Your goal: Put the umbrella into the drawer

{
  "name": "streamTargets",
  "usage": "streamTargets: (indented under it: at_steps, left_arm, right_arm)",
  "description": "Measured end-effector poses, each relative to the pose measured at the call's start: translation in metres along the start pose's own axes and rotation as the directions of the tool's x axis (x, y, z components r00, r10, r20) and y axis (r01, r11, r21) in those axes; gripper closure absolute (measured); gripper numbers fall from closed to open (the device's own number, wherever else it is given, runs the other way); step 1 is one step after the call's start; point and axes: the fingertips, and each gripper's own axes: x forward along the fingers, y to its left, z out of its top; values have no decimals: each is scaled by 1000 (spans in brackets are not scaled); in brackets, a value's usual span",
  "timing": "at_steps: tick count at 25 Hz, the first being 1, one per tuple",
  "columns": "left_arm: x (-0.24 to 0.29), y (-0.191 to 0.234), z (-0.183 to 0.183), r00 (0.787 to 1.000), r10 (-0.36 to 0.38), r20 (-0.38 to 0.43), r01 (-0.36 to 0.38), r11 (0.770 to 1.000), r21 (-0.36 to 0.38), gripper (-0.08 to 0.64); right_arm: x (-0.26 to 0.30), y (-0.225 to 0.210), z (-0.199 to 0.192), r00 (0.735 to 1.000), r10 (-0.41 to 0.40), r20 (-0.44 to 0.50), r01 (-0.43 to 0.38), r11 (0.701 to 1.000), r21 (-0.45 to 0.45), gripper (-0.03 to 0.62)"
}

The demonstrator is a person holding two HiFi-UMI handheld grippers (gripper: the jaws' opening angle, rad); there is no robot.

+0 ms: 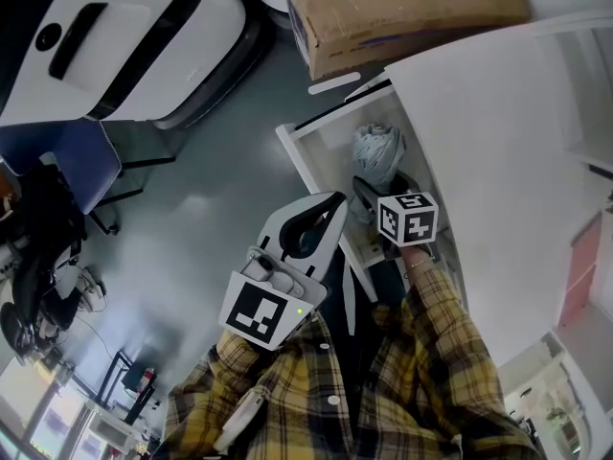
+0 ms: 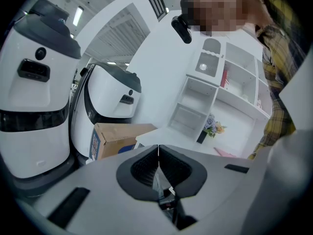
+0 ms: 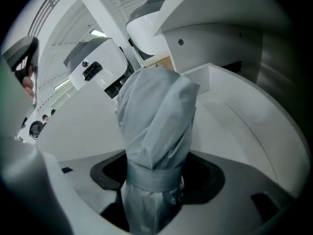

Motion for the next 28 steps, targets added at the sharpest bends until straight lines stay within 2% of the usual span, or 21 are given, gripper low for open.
streamTargets:
  at_steps: [17,28]
  left_arm:
    - [24,1,-10,1000,7,-19,-7,999,49,537]
    - [32,2,-9,1000,18,-11,-18,999,48,537]
  right_arm:
    - [27,-12,-13,994,-77,-80,77,997,0,278]
    - [25,-11,-12,986,-134,-102,129,991,-46,278]
